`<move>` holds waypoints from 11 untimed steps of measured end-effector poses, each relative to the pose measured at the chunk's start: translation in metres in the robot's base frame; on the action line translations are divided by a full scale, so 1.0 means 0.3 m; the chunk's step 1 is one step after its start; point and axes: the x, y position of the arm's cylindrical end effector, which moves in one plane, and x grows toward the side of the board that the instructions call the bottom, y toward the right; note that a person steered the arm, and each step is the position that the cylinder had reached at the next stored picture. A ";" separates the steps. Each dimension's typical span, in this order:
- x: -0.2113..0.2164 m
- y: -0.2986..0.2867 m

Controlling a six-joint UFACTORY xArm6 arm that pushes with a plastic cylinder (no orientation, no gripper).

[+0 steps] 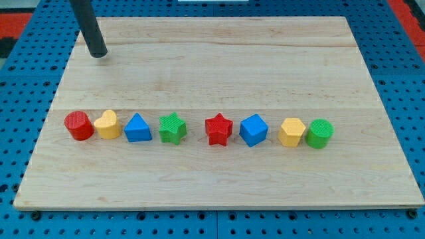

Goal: Make a group of blocks except yellow hexagon and the green circle

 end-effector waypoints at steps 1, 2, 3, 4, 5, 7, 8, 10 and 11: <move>0.000 0.000; 0.000 -0.003; -0.010 0.078; 0.046 0.381; 0.099 0.755; 0.486 1.442; 0.573 1.738; 0.642 1.382; 0.668 1.272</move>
